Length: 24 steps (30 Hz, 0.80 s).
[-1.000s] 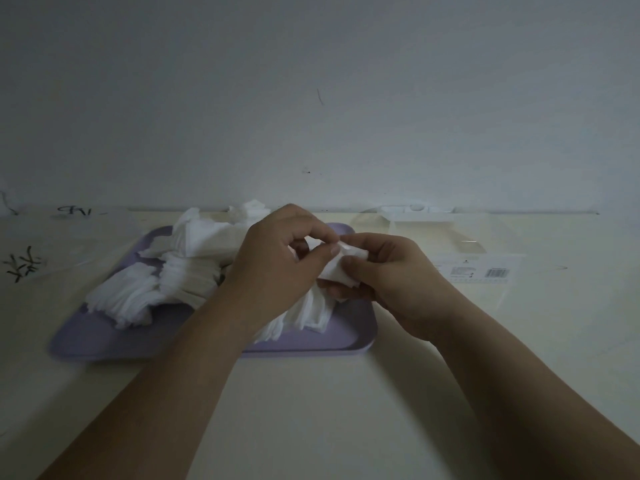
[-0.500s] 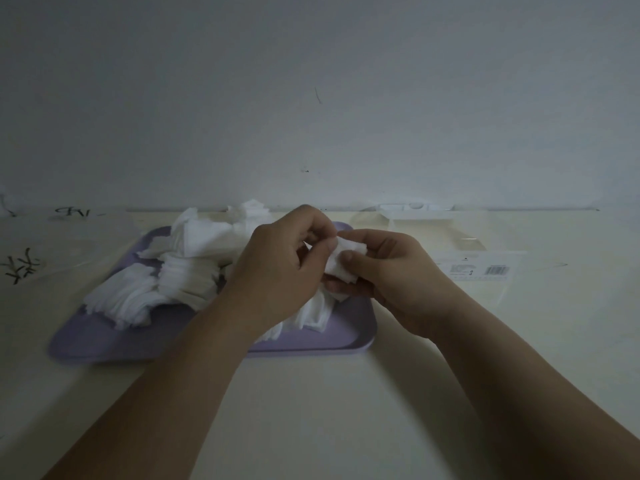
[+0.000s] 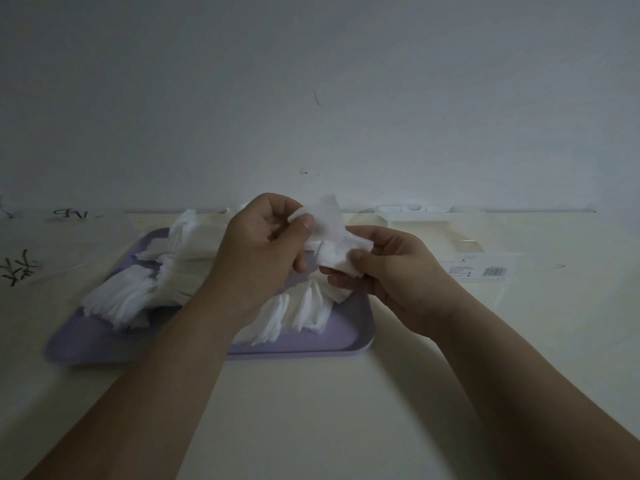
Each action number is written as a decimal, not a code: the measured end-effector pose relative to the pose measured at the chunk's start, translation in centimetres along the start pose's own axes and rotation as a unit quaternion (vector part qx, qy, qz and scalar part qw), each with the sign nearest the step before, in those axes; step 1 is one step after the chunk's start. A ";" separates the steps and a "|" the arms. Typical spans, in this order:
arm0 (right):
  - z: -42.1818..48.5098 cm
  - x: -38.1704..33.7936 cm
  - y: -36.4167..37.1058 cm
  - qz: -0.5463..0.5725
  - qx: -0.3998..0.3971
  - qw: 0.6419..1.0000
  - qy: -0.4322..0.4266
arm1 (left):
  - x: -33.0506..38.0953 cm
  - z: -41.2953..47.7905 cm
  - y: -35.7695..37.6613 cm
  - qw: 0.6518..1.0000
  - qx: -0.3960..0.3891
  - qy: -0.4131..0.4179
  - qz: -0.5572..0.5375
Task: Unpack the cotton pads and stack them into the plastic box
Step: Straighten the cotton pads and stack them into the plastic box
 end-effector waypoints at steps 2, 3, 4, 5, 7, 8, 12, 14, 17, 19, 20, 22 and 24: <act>0.1 0.1 -0.1 -0.001 0.010 1.000 -0.001 | 0.0 0.0 0.1 0.999 -0.030 -0.029 -0.027; 0.1 0.1 -0.1 -0.002 0.012 1.000 -0.002 | -0.1 -0.2 0.4 0.997 -0.052 -0.043 -0.031; 0.1 0.0 -0.1 -0.004 0.011 1.000 -0.003 | -0.3 -0.4 0.7 0.996 -0.070 -0.051 -0.023; 0.1 0.0 0.0 -0.008 0.009 1.000 -0.005 | -0.5 -0.6 0.9 0.995 -0.080 -0.051 -0.008; 0.0 -0.2 0.1 -0.012 0.006 1.000 -0.010 | -1.0 -0.8 1.1 0.995 -0.085 -0.045 0.014; -0.1 -0.3 0.1 -0.014 0.002 1.000 -0.013 | -1.2 -0.8 1.1 0.995 -0.084 -0.045 0.017; -0.3 -0.4 0.5 -0.030 -0.023 0.999 -0.025 | -1.4 -0.6 0.8 0.997 -0.065 -0.034 0.040; -0.3 -0.4 0.6 -0.036 -0.033 0.998 -0.028 | -1.4 -0.6 0.8 0.997 -0.060 -0.030 0.041; -0.3 -0.4 0.6 -0.049 -0.039 0.997 -0.034 | -1.3 -0.7 0.9 0.997 -0.057 -0.029 0.037; -0.3 -0.4 0.6 -0.055 -0.039 0.997 -0.038 | -1.2 -0.8 0.8 0.997 -0.057 -0.021 0.039; -0.3 -0.4 0.6 -0.056 -0.038 0.997 -0.039 | -1.2 -0.8 0.8 0.997 -0.059 -0.015 0.041; -0.4 -0.5 0.7 -0.059 -0.039 0.997 -0.041 | -1.3 -0.7 0.8 0.997 -0.066 -0.009 0.045; -0.5 -0.6 0.7 -0.068 -0.039 0.996 -0.045 | -1.4 -0.7 0.7 0.996 -0.068 -0.011 0.048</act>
Point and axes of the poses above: each hand's wrist, its own z-axis towards the middle knuckle, its own y-axis out of the palm, x = y × z, the point moved 6 cm from there along z, towards the middle knuckle, and after that the axes turned 14 degrees about x, right-handed, at the moved point
